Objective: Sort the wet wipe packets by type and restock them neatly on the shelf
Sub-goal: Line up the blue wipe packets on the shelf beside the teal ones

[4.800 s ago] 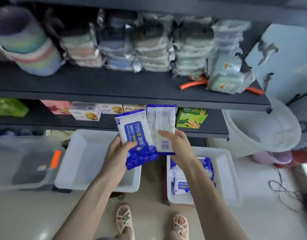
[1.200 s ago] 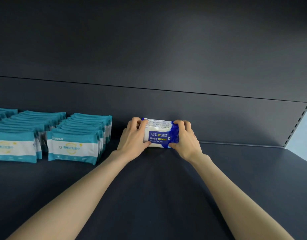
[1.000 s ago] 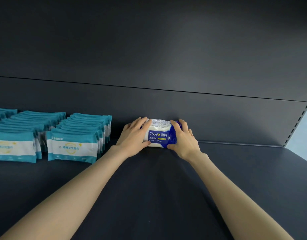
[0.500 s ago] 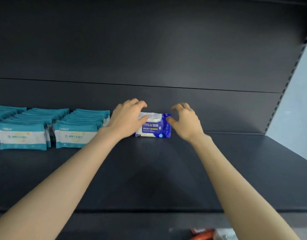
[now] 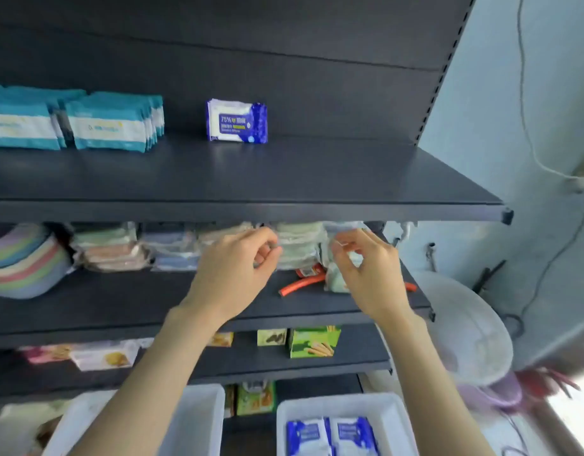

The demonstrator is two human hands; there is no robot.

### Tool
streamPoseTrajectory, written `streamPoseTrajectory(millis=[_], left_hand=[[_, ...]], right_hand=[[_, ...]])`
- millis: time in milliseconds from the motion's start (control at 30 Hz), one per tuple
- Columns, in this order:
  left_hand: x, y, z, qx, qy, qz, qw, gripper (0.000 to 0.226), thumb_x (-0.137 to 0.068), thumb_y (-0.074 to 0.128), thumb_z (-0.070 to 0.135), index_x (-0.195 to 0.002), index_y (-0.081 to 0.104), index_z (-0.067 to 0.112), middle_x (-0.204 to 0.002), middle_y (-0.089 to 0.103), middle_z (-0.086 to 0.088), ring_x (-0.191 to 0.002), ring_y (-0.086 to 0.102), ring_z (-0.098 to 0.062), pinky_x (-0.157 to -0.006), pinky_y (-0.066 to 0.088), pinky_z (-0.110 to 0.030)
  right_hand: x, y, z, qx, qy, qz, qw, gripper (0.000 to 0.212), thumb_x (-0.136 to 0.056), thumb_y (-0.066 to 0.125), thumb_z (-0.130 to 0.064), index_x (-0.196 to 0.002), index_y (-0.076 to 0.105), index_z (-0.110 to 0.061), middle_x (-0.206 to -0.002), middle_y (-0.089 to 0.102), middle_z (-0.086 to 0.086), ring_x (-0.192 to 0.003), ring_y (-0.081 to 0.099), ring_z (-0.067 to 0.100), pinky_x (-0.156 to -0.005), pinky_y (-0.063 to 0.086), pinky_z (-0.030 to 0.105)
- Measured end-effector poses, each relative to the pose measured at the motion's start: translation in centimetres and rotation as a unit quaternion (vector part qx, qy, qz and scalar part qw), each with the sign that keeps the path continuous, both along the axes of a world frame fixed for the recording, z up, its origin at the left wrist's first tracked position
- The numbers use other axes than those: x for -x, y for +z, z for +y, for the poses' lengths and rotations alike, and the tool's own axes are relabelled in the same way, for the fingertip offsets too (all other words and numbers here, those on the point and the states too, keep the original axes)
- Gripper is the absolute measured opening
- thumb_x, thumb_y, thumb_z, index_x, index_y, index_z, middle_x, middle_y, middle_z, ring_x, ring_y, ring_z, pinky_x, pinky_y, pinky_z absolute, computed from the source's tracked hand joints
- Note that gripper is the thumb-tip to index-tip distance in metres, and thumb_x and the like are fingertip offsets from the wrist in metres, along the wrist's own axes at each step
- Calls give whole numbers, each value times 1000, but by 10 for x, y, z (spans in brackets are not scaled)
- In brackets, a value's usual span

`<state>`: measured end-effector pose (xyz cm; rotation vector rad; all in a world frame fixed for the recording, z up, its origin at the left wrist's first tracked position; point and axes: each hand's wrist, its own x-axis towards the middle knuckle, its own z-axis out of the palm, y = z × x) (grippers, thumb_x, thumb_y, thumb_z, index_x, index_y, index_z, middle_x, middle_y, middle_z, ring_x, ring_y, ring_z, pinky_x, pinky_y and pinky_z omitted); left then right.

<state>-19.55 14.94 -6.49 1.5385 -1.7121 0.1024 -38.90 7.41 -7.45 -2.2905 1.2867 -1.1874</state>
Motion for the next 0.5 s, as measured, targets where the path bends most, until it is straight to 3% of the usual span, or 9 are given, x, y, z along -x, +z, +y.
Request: streamPoseTrajectory(millis=[133, 233, 400, 500], left_hand=[[59, -66, 22, -81, -2, 25, 996, 12, -88, 58, 27, -90, 66, 19, -75, 64, 12, -66, 61, -12, -62, 54, -37], [105, -115, 28, -149, 3, 39, 988, 8, -89, 61, 23, -91, 66, 17, -78, 66, 5, -68, 62, -17, -62, 54, -39], [185, -204, 18, -262, 37, 103, 959, 11, -90, 61, 21, -96, 67, 15, -82, 68, 3, -72, 61, -15, -65, 53, -34], [224, -267, 15, -325, 78, 157, 929, 10, -90, 60, 17, -97, 66, 15, -86, 71, 3, -76, 65, -18, -68, 54, -37]], right_hand=[[57, -72, 27, -82, 6, 33, 996, 21, -89, 53, -25, -91, 67, -10, -89, 68, 5, -77, 64, 25, -69, 51, 36], [102, -122, 33, -164, -3, 61, 985, 13, -89, 59, -12, -97, 68, -7, -94, 68, 8, -80, 65, 25, -71, 50, 32], [173, -215, 18, -262, 11, 120, 957, 12, -91, 58, -19, -100, 65, -15, -98, 68, 2, -83, 64, 19, -74, 54, 40], [206, -268, 9, -323, 19, 139, 936, 16, -93, 57, -18, -106, 65, -11, -103, 67, 7, -89, 63, 24, -79, 52, 39]])
